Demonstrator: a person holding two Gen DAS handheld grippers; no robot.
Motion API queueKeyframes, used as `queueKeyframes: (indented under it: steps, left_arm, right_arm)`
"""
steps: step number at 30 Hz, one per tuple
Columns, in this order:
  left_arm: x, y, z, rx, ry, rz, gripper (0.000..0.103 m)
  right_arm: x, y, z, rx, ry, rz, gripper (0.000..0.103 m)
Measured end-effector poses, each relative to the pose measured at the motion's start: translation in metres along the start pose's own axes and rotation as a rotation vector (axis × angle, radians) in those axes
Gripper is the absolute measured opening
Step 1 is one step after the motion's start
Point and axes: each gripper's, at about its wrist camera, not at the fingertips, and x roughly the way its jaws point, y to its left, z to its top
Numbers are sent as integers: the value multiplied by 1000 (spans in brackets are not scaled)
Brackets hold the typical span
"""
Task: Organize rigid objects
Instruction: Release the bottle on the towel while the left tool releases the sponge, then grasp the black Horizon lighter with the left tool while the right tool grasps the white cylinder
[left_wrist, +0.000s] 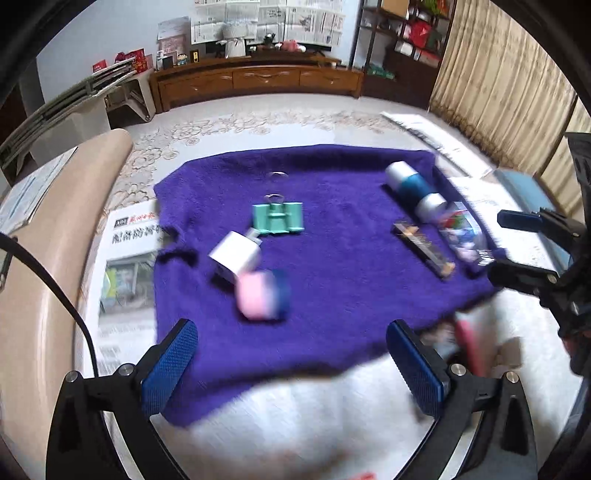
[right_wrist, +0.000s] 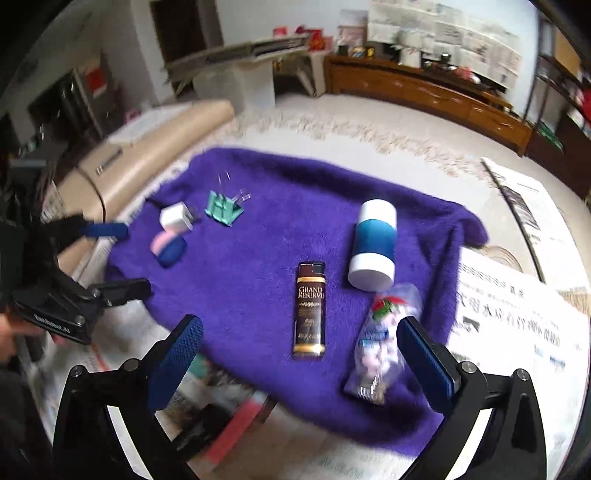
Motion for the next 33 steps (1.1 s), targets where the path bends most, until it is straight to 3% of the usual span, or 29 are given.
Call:
queueKeyframes:
  steps: [5,8,11,14,20,28,31,33]
  left_arm:
    - [-4,-42,-27,43,38,-50,103]
    - [-3,-71,-51,90,48,-41,103]
    - [2,-88,-68,106,72,-43,103]
    - [6,-98,-83,103,79,-51,103]
    - [11,-107,-88,124,54,38,103]
    - [17,-114,-78,124,14,61,103]
    - [14,-119,-77,127,-6,32,77]
    - [10,-127,-76,144,-20,24,44]
  right_arm:
    - [-41,-7,-28,92,-58,-37,103]
    - [-59,-18,-53,143,-67,-63,103]
    - [-66,-28,-75,177,-73,-101,103]
    - [-70,-46,-94,244,-76,-83,103]
    - [-78,-64,-112,324,-107,-67,103]
    - [-87,-79,-128,356,-118,-60,103]
    - [-90,-86,-133,371,-120,-62,103]
    - [-91,-90,-136,382,-122,-67,103]
